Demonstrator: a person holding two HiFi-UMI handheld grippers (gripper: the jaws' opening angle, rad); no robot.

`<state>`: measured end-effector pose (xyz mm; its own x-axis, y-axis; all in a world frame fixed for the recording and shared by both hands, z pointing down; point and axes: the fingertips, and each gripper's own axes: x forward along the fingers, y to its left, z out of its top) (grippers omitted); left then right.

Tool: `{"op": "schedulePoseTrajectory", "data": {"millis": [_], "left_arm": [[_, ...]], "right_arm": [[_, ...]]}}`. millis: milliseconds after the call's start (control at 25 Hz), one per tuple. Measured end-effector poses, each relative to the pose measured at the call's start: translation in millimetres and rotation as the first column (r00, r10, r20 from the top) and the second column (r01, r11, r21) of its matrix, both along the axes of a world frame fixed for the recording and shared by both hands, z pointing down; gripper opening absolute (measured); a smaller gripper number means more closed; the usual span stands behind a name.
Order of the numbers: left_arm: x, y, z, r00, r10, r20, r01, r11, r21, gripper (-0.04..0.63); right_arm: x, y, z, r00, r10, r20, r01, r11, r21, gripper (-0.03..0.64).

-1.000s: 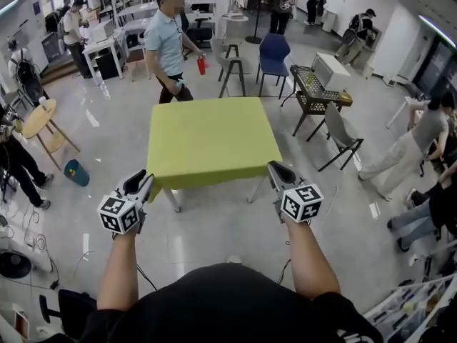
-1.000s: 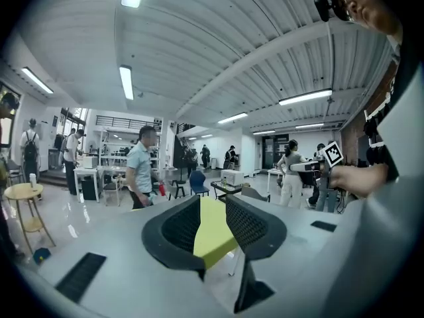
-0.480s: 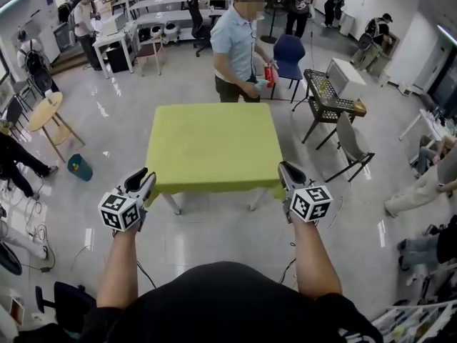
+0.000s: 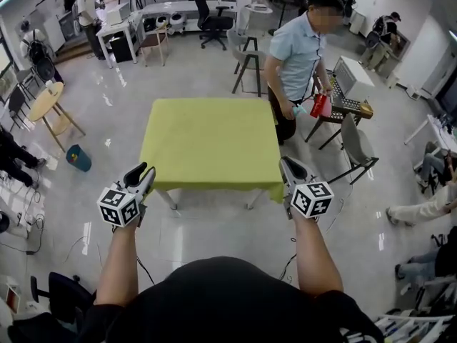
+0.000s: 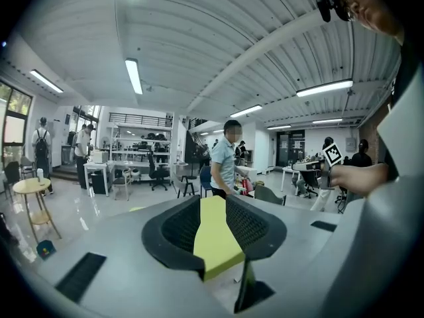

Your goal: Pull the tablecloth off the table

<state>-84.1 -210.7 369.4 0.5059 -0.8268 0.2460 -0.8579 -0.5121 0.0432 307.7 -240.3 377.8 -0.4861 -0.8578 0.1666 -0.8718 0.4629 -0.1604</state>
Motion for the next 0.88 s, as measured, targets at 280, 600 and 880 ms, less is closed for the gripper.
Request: {"op": "schedulePoseTrajectory", "data": {"millis": [280,600,880], "left_arm": [[-12,-15,17,1.0,-0.014,0.004,0.014,1.0,-0.023,0.137],[-38,-64,19,1.0,-0.016,-0.01,0.016,0.999,-0.037,0.137],[-71,-148,38,1.0,0.008,-0.009,-0.009,0.998,-0.058,0.137]], "right_arm": [[-12,-21,15,1.0,-0.011,0.005,0.011,1.0,-0.012,0.051],[-27,-66,12,1.0,0.01,0.001,-0.01,1.0,-0.025,0.051],[-49,-147,20,0.998,0.058,0.001,-0.058,0.998,-0.032,0.051]]}}
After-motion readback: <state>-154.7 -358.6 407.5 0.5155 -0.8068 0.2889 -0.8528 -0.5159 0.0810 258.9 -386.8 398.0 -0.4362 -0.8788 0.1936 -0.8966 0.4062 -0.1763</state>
